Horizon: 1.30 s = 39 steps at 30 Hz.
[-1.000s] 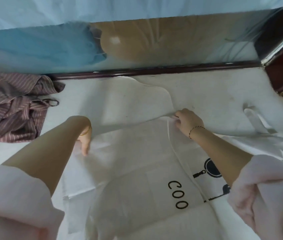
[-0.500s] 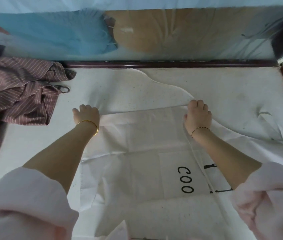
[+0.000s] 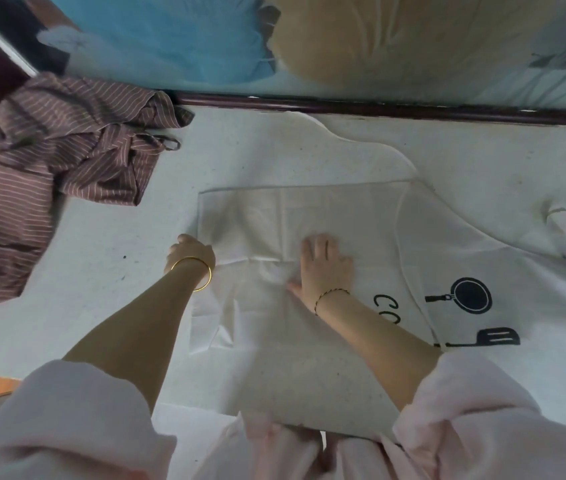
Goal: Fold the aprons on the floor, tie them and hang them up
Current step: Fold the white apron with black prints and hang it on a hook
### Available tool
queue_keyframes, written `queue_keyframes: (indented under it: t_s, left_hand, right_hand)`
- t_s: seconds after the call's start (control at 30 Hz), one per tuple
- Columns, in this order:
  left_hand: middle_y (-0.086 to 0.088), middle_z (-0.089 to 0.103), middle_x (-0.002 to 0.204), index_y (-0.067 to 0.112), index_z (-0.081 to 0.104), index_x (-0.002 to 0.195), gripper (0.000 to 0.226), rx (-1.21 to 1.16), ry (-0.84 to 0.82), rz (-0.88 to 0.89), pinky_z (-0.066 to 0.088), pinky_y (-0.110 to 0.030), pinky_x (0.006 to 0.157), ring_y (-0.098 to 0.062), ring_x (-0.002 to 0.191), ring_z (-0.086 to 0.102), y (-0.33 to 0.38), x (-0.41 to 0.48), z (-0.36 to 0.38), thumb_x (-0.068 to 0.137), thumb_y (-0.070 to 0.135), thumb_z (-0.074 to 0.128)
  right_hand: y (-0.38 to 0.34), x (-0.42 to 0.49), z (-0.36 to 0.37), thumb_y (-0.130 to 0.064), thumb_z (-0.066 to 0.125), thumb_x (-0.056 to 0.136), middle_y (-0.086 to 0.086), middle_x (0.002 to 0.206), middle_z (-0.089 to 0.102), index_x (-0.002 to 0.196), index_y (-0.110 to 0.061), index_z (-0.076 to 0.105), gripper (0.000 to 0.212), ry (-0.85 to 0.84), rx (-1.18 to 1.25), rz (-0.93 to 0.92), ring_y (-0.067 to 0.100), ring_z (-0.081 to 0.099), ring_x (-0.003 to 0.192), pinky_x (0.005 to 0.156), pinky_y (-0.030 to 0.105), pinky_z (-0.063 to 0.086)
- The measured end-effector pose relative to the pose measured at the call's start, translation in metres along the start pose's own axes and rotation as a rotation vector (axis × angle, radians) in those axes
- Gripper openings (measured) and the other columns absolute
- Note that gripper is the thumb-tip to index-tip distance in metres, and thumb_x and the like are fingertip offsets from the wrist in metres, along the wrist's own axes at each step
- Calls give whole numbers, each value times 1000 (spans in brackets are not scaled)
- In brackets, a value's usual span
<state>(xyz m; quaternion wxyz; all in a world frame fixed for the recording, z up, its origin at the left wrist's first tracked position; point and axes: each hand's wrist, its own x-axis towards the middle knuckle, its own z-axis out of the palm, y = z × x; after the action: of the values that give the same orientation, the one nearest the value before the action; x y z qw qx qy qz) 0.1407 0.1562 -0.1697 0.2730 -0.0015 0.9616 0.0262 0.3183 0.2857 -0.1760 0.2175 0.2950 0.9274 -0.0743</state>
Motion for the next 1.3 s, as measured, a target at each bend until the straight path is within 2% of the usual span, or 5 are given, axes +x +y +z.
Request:
queue_keyframes:
  t_s: [0.13,0.33,0.5,0.73,1.3]
  left_hand:
    - [-20,46,132,-1,35,132,50,50,19,58,38,-46,98,-37,122,45,1,-4,-5,96,33,45]
    - [-8,55,67,2,57,84,37,61,-157,183,40,-32,68,-30,76,58,-18,-4,-2,94,36,49]
    - [-14,63,75,-2,59,79,38,-150,-372,81,44,-29,57,-23,62,57,-23,-1,-14,93,33,57]
    - [2,63,69,6,65,93,36,98,-632,-41,34,-20,52,-9,56,38,-33,-14,-23,87,41,63]
    - [-6,62,75,4,59,96,10,311,-508,-27,51,-25,54,-15,63,60,-36,-22,-31,94,12,54]
  right_hand:
    - [5,12,-6,-65,45,86,14,153,10,149,-14,5,90,20,33,81,33,13,140,100,50,35]
    - [13,21,-9,-62,45,87,13,154,8,149,-16,8,86,11,55,143,33,13,140,100,49,36]
    - [11,23,-12,-61,48,87,14,153,8,148,-15,9,86,5,59,156,33,12,140,100,51,36]
    - [10,25,-11,-61,49,86,13,154,6,148,-17,9,86,-6,79,169,33,9,141,102,54,34]
    - [9,21,-9,-54,55,84,12,153,9,148,-21,11,85,-23,125,175,32,10,140,103,51,33]
